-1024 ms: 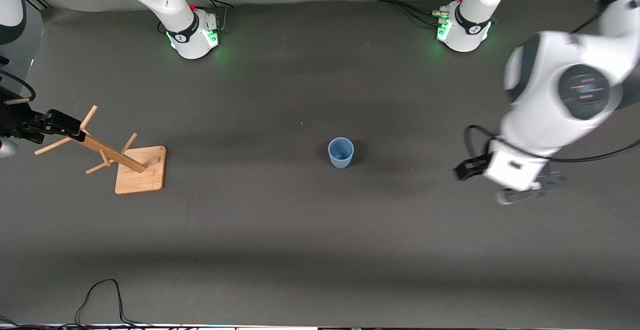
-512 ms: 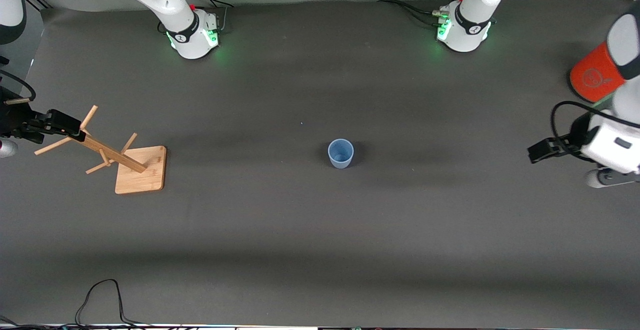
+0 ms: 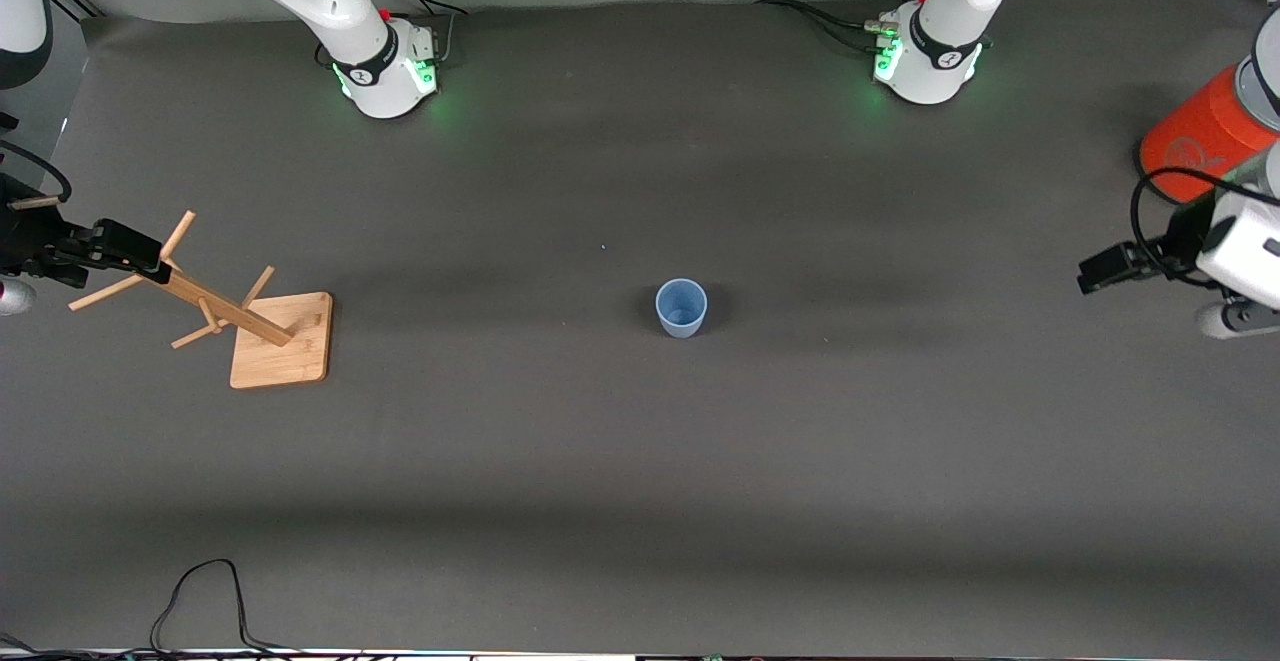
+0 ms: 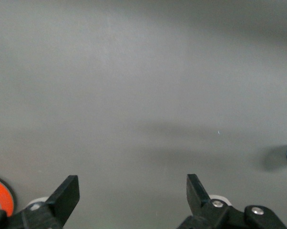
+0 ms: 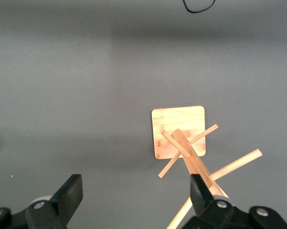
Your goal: Rotate and upright cup with both arms
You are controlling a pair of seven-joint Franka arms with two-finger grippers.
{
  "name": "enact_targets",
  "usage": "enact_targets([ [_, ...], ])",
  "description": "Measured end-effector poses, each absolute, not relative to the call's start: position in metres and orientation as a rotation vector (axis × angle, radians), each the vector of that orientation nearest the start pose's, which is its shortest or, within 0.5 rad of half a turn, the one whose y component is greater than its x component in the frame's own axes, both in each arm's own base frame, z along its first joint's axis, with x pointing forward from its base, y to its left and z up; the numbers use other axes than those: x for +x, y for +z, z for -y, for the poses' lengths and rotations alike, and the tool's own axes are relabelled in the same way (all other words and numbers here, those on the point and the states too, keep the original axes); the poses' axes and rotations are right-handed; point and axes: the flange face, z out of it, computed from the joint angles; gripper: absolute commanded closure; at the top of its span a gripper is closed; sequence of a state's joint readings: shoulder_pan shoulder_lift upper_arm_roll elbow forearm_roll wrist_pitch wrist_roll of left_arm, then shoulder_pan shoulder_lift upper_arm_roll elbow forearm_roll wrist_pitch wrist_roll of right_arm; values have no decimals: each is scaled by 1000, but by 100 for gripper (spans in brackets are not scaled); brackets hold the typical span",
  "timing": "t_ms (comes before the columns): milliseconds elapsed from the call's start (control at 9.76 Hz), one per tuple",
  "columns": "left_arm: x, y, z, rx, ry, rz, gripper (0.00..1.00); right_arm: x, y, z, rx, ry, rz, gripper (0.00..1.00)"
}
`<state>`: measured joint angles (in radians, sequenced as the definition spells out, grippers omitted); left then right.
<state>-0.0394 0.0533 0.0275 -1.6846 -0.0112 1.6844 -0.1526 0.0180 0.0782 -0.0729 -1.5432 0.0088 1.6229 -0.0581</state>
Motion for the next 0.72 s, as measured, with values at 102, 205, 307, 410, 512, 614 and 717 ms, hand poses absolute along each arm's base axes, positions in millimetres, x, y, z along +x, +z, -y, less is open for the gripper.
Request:
enact_targets([
  [102,566,551,14,-3139,92,204,0,582,598,29,-3139,-3,5,0],
  [205,564,554,17,-3138,88,193,0,582,598,29,-3139,-3,5,0],
  [307,565,558,17,-3135,91,190,0,582,598,29,-3139,-3,5,0],
  [410,569,564,15,-3127,96,191,0,582,598,29,-3139,-3,5,0],
  [512,574,569,11,-3113,96,190,0,582,598,29,-3139,-3,5,0],
  [614,578,571,10,-3105,90,184,0,582,598,29,-3139,-3,5,0],
  [717,582,571,8,-3100,88,183,0,582,598,29,-3139,-3,5,0],
])
